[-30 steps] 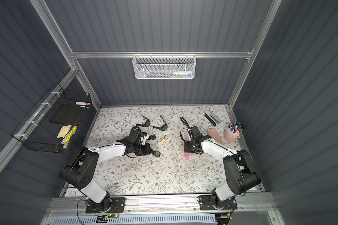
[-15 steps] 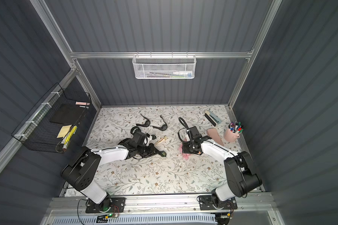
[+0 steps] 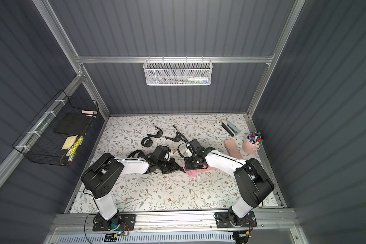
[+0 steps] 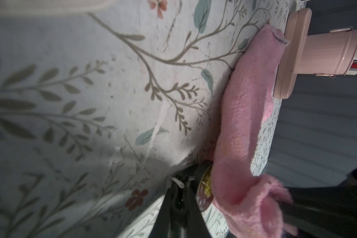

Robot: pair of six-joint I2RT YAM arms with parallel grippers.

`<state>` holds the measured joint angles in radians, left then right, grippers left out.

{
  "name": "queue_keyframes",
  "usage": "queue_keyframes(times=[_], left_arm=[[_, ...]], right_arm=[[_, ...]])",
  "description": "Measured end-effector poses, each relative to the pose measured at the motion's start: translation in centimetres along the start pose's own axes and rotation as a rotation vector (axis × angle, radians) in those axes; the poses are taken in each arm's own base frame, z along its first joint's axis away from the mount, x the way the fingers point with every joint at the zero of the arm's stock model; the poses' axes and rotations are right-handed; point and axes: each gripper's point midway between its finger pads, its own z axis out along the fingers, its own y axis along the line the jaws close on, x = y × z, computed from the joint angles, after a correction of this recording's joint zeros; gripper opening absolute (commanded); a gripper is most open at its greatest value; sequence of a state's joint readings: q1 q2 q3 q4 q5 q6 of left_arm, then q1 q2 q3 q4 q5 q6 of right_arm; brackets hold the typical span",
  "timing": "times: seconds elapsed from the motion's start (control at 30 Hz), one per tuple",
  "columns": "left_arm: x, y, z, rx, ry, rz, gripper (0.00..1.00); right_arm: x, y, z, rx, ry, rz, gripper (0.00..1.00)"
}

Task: Wipe the watch dial
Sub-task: Wipe the dirt from the watch dial.

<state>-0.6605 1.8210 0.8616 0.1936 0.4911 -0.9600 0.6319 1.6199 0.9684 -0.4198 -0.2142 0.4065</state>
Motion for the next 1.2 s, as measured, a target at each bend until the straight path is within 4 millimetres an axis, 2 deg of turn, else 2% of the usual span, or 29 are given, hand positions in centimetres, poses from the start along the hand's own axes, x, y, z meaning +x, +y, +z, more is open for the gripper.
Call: queue_keyframes(times=[0.2,0.47,0.83,1.1,1.2], left_arm=[[0.0,-0.2,0.1,0.003,0.0,-0.005,0.14],[-0.1,0.0,0.1,-0.005,-0.01,-0.005,0.15],[-0.3,-0.1,0.1,-0.007,-0.018,-0.003,0.15],[-0.3,-0.3,0.2,-0.005,-0.027,0.008,0.15],[-0.3,-0.3,0.3,-0.007,-0.031,0.012,0.15]], right_arm=[[0.7,-0.6,1.5,0.014,0.051,0.021,0.0],[0.8,-0.5,2.4,0.022,0.114,0.02,0.0],[0.6,-1.5,2.3,0.075,0.109,0.028,0.0],[1.0,-4.6,1.5,0.209,0.121,0.065,0.0],[1.2,-5.1,0.8,0.233,0.119,0.07,0.0]])
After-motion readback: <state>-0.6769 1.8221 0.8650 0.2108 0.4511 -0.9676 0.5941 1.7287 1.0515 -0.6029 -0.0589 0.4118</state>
